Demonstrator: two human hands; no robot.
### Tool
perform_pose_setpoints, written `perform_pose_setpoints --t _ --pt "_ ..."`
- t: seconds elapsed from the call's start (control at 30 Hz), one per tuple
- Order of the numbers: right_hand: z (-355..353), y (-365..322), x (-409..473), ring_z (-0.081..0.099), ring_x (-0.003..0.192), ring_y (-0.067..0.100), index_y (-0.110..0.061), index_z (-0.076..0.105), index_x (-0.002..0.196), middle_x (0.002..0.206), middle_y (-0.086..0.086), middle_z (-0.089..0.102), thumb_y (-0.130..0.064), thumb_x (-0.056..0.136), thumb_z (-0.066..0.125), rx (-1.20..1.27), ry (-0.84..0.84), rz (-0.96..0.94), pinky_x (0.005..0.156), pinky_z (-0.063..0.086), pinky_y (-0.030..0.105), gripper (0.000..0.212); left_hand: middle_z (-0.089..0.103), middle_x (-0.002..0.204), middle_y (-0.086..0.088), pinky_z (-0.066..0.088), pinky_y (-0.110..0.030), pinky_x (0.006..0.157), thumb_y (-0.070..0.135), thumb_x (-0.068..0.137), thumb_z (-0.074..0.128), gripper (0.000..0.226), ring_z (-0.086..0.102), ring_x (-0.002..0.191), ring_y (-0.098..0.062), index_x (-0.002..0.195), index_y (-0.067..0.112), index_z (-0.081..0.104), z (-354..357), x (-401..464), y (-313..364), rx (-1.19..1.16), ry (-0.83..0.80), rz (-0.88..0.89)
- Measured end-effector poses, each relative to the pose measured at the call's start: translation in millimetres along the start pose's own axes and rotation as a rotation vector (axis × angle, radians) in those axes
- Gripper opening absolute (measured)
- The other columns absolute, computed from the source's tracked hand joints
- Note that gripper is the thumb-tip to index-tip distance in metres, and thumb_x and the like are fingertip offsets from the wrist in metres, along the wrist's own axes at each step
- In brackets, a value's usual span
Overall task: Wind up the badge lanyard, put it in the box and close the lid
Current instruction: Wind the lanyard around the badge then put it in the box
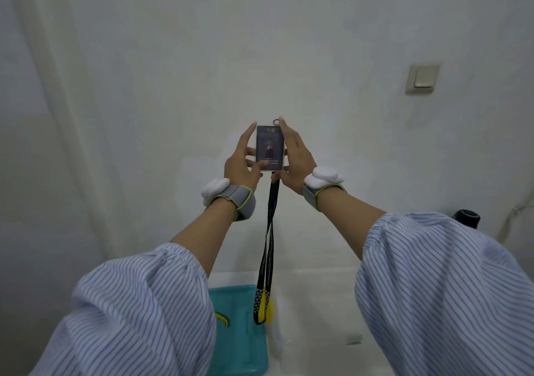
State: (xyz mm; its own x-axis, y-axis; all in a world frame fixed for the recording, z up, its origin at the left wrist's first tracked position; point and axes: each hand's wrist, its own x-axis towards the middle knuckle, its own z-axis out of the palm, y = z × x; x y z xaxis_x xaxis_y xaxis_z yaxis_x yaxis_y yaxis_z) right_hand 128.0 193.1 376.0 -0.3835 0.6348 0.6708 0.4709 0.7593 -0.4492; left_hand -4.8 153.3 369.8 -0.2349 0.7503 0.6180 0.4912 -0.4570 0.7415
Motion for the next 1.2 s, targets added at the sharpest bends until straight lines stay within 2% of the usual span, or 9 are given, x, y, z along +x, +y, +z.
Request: perform_pose_setpoints --t 0.2,0.4,0.53,0.63,0.73,0.9,1.03,1.13,1.2 --pt "-4.0 4.1 8.9 0.05 0.121 0.029 -0.02 0.007 0.152 0.154 0.005 0.023 0.013 0.077 0.063 0.047 0.006 0.037 0.066 0.06 0.03 0.099 0.058 0.087 0.012 0.059 -0.032 0.077 -0.004 0.084 0.06 0.081 0.066 0.071 -0.005 0.141 0.043 0.028 4.4 11.7 -2.9 0.006 -0.03 0.02" --pt "-3.8 4.9 18.2 0.049 0.124 0.033 -0.016 0.009 0.152 0.153 0.01 0.025 0.015 0.078 0.061 0.01 0.01 -0.007 0.077 0.06 0.043 0.095 0.059 0.097 0.001 0.057 -0.025 0.075 -0.006 0.086 0.057 0.08 0.064 0.072 -0.003 0.142 0.041 0.026 5.8 17.7 -4.0 -0.025 -0.009 0.012" --pt "-1.5 3.8 21.7 0.051 0.122 0.033 -0.015 0.014 0.152 0.148 0.013 0.031 0.013 0.079 0.062 0.009 0.048 -0.026 0.088 0.056 0.044 0.092 0.058 0.099 -0.002 0.058 -0.026 0.076 -0.007 0.086 0.056 0.079 0.065 0.072 -0.011 0.143 0.039 0.026 5.2 19.9 -2.2 -0.036 0.005 0.021" --pt "-3.6 -2.2 23.6 0.056 0.116 0.031 -0.018 0.017 0.152 0.142 0.013 0.041 0.011 0.081 0.062 0.023 0.071 0.015 0.093 0.054 0.039 0.089 0.058 0.098 -0.001 0.058 -0.026 0.076 -0.008 0.086 0.054 0.079 0.066 0.072 -0.009 0.143 0.038 0.026 4.7 22.1 -1.5 -0.04 0.011 0.036" --pt "-8.8 -12.2 23.6 0.061 0.108 0.028 -0.022 0.02 0.15 0.133 0.012 0.054 0.006 0.082 0.062 0.09 0.07 0.054 0.088 0.053 0.028 0.085 0.058 0.097 -0.002 0.057 -0.026 0.076 -0.008 0.086 0.053 0.079 0.067 0.073 -0.016 0.144 0.037 0.025 4.1 23.9 -0.6 -0.043 0.028 0.037" --pt "-7.5 -21.7 24.3 0.062 0.086 0.018 -0.028 0.028 0.146 0.107 0.012 0.066 0.003 0.08 0.067 0.195 0.1 0.112 0.066 0.047 0.004 0.082 0.058 0.099 -0.003 0.057 -0.026 0.075 -0.007 0.087 0.053 0.079 0.068 0.076 -0.021 0.145 0.036 0.022 4.1 22.1 -1.2 -0.046 0.042 0.033" --pt "-4.0 -24.0 24.4 0.065 0.085 0.02 -0.032 0.032 0.143 0.096 0.007 0.064 0.009 0.082 0.06 0.245 0.117 0.14 0.063 0.051 0.005 0.079 0.059 0.1 0.0 0.057 -0.024 0.073 -0.002 0.084 0.062 0.083 0.065 0.074 -0.015 0.146 0.035 0.021 2.2 20.1 0.8 -0.052 0.048 0.024" --pt "-2.9 -27.5 24.4 0.066 0.084 0.022 -0.032 0.034 0.142 0.093 0.009 0.064 0.012 0.083 0.054 0.248 0.137 0.139 0.062 0.051 0.005 0.076 0.058 0.096 0.004 0.053 -0.011 0.064 0.003 0.076 0.073 0.097 0.062 0.071 0.0 0.147 0.035 0.015 0.3 17.5 2.9 -0.062 0.042 0.01" --pt "-2.3 -30.3 24.2 0.066 0.083 0.022 -0.033 0.036 0.141 0.094 0.012 0.065 0.014 0.082 0.052 0.257 0.14 0.14 0.061 0.05 0.005 0.077 0.057 0.096 0.006 0.051 -0.007 0.062 0.005 0.071 0.078 0.107 0.062 0.071 0.001 0.148 0.034 0.009 0.9 15.3 2.9 -0.082 0.058 -0.006"
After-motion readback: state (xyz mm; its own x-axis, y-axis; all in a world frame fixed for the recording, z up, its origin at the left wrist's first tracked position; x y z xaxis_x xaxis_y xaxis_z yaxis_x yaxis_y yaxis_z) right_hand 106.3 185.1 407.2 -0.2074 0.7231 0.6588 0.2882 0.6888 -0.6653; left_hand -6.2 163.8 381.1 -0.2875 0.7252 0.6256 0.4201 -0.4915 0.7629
